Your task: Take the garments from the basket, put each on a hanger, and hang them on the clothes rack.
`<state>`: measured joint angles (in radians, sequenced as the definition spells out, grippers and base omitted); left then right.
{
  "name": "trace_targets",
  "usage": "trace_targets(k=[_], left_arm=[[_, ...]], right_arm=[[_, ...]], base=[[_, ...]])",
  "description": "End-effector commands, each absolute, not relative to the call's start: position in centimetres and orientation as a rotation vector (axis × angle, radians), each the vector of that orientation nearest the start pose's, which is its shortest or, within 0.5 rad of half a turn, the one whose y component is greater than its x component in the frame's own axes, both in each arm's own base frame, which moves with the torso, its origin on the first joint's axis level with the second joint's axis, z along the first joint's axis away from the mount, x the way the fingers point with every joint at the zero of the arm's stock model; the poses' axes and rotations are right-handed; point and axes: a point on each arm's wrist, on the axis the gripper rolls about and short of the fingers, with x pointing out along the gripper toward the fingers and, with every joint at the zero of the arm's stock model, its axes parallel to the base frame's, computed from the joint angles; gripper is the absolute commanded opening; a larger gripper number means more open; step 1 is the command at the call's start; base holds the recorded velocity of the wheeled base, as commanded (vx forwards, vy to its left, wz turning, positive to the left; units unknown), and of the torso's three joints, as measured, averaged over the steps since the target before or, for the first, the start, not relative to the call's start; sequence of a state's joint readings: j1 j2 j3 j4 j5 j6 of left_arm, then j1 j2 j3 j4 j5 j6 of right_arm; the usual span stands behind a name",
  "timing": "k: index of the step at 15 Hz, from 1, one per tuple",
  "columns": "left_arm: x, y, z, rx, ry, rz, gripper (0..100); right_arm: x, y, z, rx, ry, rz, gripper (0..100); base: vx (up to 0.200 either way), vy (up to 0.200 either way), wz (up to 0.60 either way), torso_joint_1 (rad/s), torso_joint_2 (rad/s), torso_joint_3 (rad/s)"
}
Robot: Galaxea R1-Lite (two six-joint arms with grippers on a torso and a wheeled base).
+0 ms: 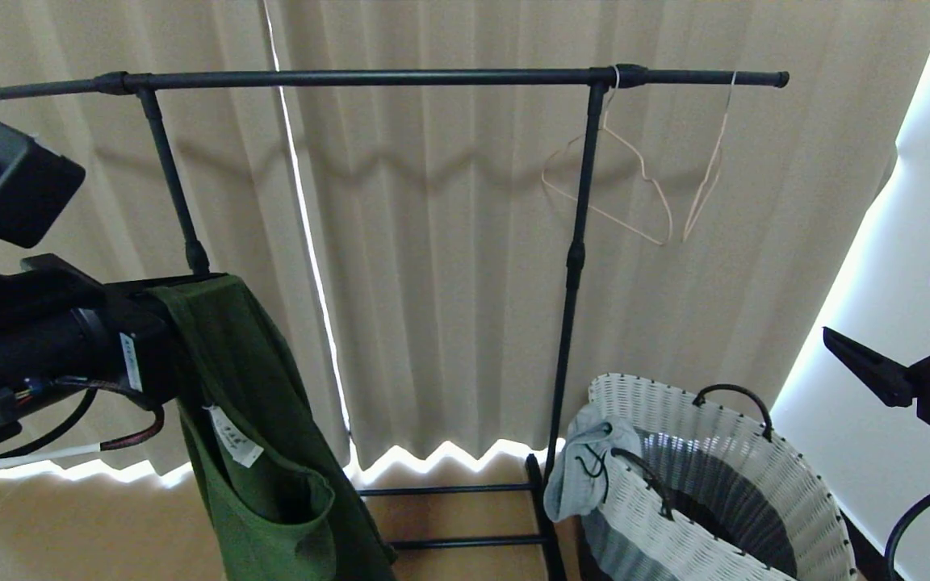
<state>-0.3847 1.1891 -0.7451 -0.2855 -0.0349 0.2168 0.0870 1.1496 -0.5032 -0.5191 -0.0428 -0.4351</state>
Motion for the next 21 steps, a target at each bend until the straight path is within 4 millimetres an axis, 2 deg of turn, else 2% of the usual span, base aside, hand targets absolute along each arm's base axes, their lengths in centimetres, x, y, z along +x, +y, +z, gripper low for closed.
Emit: trace_targets(k=[1, 6, 10, 12, 16, 21], left_arm=[[16.2, -6.7, 25.4, 0.246, 0.106, -0.440, 0], [14.8, -6.2, 25.3, 0.301, 0.062, -0.523, 0], [14.8, -6.2, 25.2, 0.302, 0.059, -0.522, 0], [14.5, -6.0, 25.1, 0.301, 0.057, -0.518, 0], [14.1, -5.9, 25.1, 0.295, 0.031, -0.514, 0], [14.1, -5.7, 24.9, 0.290, 0.041, -0.504, 0]], right_arm=[[16.5, 1.3, 21.8, -0.443, 0.111, 0.069, 100], [16.5, 1.1, 21.9, -0.444, 0.112, 0.057, 100], [16.6, 0.8, 21.8, -0.443, 0.123, 0.038, 100], [17.1, 0.8, 21.7, -0.429, 0.126, 0.048, 100], [19.6, 1.0, 22.9, -0.268, 0.122, 0.095, 100], [19.3, 0.9, 22.4, -0.268, 0.184, 0.099, 100]], base=[[0.000, 0.000, 0.00, 0.188, -0.48, -0.276], [0.000, 0.000, 0.00, 0.192, -0.47, -0.274], [0.000, 0.000, 0.00, 0.176, -0.40, -0.226], [0.000, 0.000, 0.00, 0.049, -0.10, -0.056], [0.000, 0.000, 0.00, 0.000, 0.00, 0.000], [0.040, 0.000, 0.00, 0.000, 0.00, 0.002]])
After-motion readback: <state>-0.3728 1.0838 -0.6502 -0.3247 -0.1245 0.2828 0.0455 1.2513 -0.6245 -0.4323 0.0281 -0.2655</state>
